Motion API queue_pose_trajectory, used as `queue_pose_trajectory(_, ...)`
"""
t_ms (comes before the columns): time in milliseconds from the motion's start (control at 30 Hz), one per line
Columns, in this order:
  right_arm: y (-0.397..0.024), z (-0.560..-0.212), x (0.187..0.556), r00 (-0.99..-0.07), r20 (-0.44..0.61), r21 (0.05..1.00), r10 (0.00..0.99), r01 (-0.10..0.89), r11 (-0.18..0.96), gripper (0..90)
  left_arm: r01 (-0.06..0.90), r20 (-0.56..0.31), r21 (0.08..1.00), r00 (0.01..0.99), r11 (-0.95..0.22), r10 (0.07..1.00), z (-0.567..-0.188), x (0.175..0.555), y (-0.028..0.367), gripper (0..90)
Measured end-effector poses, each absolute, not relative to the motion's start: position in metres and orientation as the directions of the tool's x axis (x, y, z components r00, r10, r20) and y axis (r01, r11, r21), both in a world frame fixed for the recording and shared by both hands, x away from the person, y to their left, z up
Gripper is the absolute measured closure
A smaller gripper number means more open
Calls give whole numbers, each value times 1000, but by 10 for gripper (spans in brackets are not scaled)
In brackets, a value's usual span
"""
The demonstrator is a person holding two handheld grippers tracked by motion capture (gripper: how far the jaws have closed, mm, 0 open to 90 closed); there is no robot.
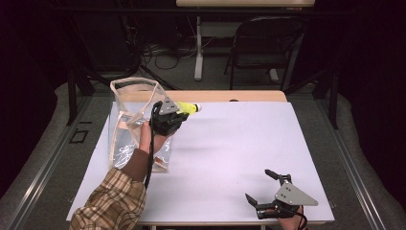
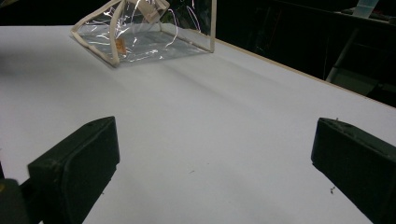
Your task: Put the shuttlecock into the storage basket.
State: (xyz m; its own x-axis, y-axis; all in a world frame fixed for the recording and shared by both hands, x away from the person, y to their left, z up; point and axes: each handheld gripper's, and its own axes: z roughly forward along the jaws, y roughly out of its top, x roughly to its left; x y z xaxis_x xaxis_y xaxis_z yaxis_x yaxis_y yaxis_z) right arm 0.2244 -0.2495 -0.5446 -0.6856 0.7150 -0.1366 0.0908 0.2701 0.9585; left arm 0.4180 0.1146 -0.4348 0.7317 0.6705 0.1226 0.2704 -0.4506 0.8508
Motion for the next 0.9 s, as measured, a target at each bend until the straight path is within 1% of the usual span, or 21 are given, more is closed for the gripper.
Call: queue_pose_trajectory(900,-250,-545,225,-687,-134,958,714,94,271,6,230,159,867,714,-442,682,-400,422,125,895)
